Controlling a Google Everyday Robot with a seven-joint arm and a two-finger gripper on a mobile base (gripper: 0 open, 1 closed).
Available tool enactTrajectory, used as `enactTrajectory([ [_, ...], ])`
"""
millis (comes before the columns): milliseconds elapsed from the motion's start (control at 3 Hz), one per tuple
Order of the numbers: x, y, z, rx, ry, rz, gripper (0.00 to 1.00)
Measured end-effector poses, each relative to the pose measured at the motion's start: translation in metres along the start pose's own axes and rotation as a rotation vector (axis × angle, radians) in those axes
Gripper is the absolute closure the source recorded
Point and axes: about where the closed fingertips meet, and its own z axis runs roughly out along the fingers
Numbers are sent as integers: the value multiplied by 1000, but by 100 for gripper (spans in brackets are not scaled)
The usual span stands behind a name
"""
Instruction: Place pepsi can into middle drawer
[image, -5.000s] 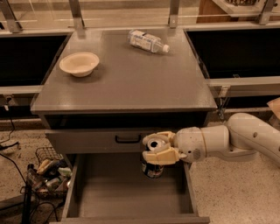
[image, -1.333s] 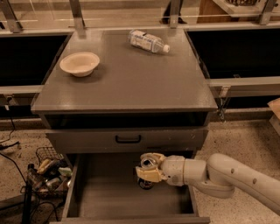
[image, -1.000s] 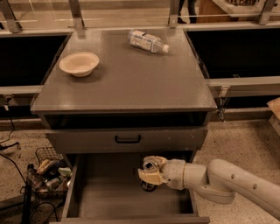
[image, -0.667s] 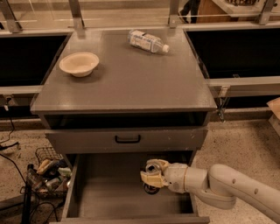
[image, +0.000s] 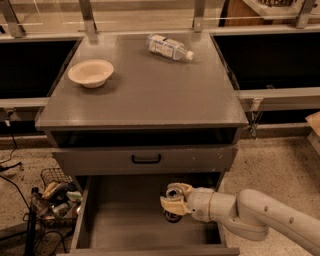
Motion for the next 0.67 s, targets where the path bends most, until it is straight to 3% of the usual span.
enactTrajectory([
  [667, 35, -8, 24, 54, -17, 73, 100],
])
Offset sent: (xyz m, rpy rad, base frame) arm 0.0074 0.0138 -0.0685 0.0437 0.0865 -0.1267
